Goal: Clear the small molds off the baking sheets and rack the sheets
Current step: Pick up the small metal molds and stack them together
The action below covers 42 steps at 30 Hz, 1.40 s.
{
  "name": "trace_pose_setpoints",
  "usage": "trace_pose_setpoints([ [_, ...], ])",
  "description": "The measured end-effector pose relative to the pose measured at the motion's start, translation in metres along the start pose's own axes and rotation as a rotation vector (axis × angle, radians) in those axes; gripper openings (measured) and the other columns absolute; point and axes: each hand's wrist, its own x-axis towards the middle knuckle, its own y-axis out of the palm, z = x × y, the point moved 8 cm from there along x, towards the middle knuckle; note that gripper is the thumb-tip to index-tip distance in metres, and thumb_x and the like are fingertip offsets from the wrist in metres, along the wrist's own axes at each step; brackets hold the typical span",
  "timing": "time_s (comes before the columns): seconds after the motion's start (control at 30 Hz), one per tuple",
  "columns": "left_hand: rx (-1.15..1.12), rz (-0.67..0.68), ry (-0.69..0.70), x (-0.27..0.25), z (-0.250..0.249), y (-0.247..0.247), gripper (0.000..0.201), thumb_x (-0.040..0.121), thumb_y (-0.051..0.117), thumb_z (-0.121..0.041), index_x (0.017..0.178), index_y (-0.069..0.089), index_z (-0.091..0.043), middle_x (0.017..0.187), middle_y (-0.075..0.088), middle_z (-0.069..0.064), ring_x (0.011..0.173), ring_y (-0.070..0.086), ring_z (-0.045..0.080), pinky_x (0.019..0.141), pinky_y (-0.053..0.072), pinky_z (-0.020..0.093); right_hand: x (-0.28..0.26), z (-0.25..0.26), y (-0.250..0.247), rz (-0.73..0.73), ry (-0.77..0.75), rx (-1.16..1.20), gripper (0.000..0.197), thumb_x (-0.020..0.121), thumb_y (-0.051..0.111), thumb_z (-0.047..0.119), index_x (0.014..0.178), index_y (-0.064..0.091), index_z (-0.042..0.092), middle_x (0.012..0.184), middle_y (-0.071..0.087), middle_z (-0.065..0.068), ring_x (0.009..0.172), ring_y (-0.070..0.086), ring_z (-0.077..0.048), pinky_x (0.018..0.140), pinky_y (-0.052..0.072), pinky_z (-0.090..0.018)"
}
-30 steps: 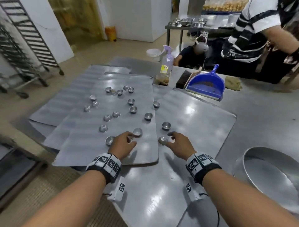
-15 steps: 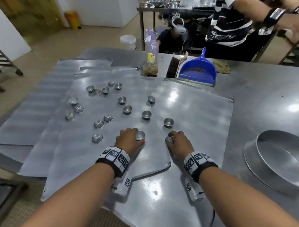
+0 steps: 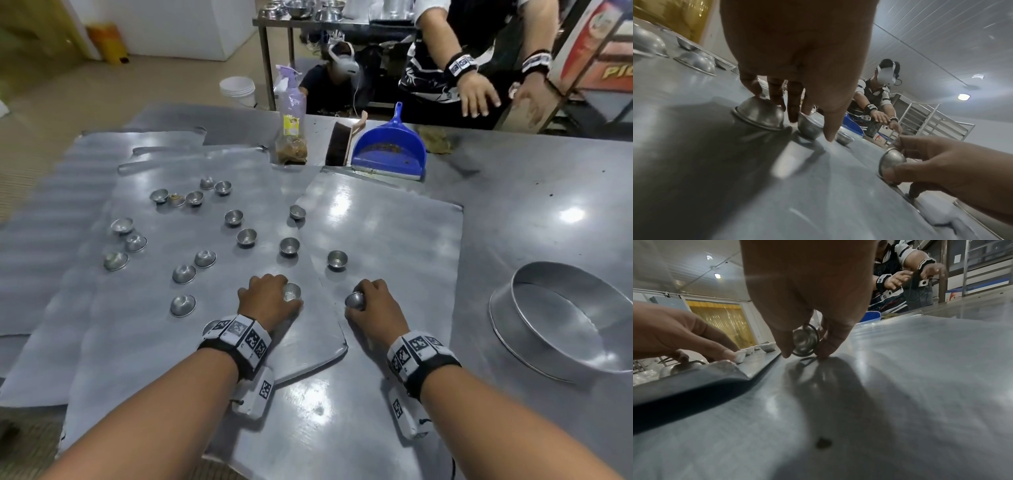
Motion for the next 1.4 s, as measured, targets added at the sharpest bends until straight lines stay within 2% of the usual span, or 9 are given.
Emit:
trace_pose_setpoints([
  [0.07, 0.066, -0.015, -0.002, -0.003, -0.006, -0.001, 0.047, 0.083, 0.060, -0.054, 0.120, 0.060, -0.025, 0.123, 0.060, 0.001, 0.119, 0.046, 0.027, 0.089, 0.030, 0.043, -0.003, -0.002, -0.001, -0.012, -0.017, 0.001, 0.027, 0.082, 0.069, 0.036, 0.099, 0.055, 0.022, 0.114, 0.046, 0.002, 0.084, 0.058, -0.022, 0.072, 0.045, -0.030],
  [0.2, 0.068, -0.017, 0.022, -0.008, -0.013, 0.006, 0.050, 0.084, 0.060, -0.056, 0.124, 0.059, -0.025, 0.125, 0.059, 0.001, 0.119, 0.048, 0.027, 0.093, 0.031, 0.044, -0.010, 0.001, -0.001, -0.021, -0.043, 0.043, 0.029, 0.077, 0.071, 0.045, 0.093, 0.055, 0.027, 0.110, 0.048, 0.010, 0.081, 0.054, -0.001, 0.070, 0.044, -0.024],
  [0.4, 0.081, -0.045, 0.035, -0.013, -0.011, 0.011, 0.048, 0.083, 0.059, -0.059, 0.117, 0.061, -0.025, 0.119, 0.061, -0.001, 0.113, 0.053, 0.025, 0.091, 0.033, 0.043, -0.014, -0.001, 0.000, 0.005, -0.034, 0.066, 0.054, 0.078, 0.071, 0.046, 0.125, 0.050, 0.029, 0.116, 0.054, 0.006, 0.102, 0.055, -0.015, 0.083, 0.046, -0.028],
  [0.67, 0.100, -0.065, 0.089, -0.018, -0.012, 0.011, 0.033, 0.084, 0.056, -0.054, 0.102, 0.060, -0.028, 0.105, 0.064, -0.003, 0.104, 0.057, 0.024, 0.085, 0.032, 0.041, -0.021, 0.000, 0.003, 0.012, -0.018, 0.050, 0.068, 0.080, 0.071, 0.047, 0.141, 0.048, 0.026, 0.133, 0.057, 0.002, 0.120, 0.055, -0.019, 0.099, 0.046, -0.032],
  [0.8, 0.086, -0.040, 0.109, -0.018, -0.013, 0.014, 0.034, 0.083, 0.058, -0.053, 0.107, 0.059, -0.030, 0.108, 0.062, -0.004, 0.107, 0.056, 0.024, 0.088, 0.032, 0.043, -0.027, -0.002, 0.002, -0.001, -0.008, 0.021, 0.067, 0.082, 0.067, 0.039, 0.144, 0.046, 0.025, 0.135, 0.055, 0.003, 0.123, 0.052, -0.018, 0.101, 0.044, -0.031],
  [0.97, 0.090, -0.028, 0.121, -0.018, -0.013, 0.014, 0.030, 0.083, 0.058, -0.054, 0.101, 0.059, -0.030, 0.105, 0.062, -0.004, 0.105, 0.056, 0.023, 0.086, 0.032, 0.043, -0.026, 0.000, 0.003, 0.028, 0.001, -0.021, 0.067, 0.084, 0.067, 0.035, 0.146, 0.046, 0.019, 0.137, 0.054, -0.002, 0.126, 0.049, -0.022, 0.104, 0.042, -0.033],
  [1.17, 0.066, -0.014, 0.152, -0.021, -0.016, 0.014, 0.029, 0.087, 0.058, -0.049, 0.109, 0.060, -0.030, 0.109, 0.058, -0.002, 0.107, 0.055, 0.023, 0.090, 0.032, 0.043, -0.027, -0.001, 0.003, 0.018, 0.015, -0.017, 0.061, 0.083, 0.071, 0.033, 0.139, 0.053, 0.021, 0.129, 0.057, -0.005, 0.117, 0.055, -0.024, 0.095, 0.046, -0.032],
  [1.33, -0.287, -0.008, 0.133, -0.025, -0.013, 0.012, 0.050, 0.079, 0.070, -0.036, 0.127, 0.059, -0.029, 0.122, 0.051, -0.001, 0.110, 0.058, 0.025, 0.101, 0.044, 0.046, -0.029, -0.010, -0.002, -0.005, 0.074, 0.137, 0.065, 0.077, 0.073, 0.035, 0.138, 0.055, 0.021, 0.127, 0.063, -0.001, 0.113, 0.060, -0.021, 0.097, 0.049, -0.033],
  [1.4, -0.420, -0.046, 0.123, -0.030, -0.011, 0.006, 0.053, 0.073, 0.077, -0.031, 0.124, 0.062, -0.028, 0.119, 0.054, -0.003, 0.106, 0.060, 0.021, 0.099, 0.048, 0.042, -0.029, -0.012, -0.004, 0.002, 0.080, 0.148, 0.064, 0.076, 0.074, 0.039, 0.135, 0.056, 0.022, 0.124, 0.065, 0.001, 0.110, 0.061, -0.019, 0.095, 0.050, -0.033],
])
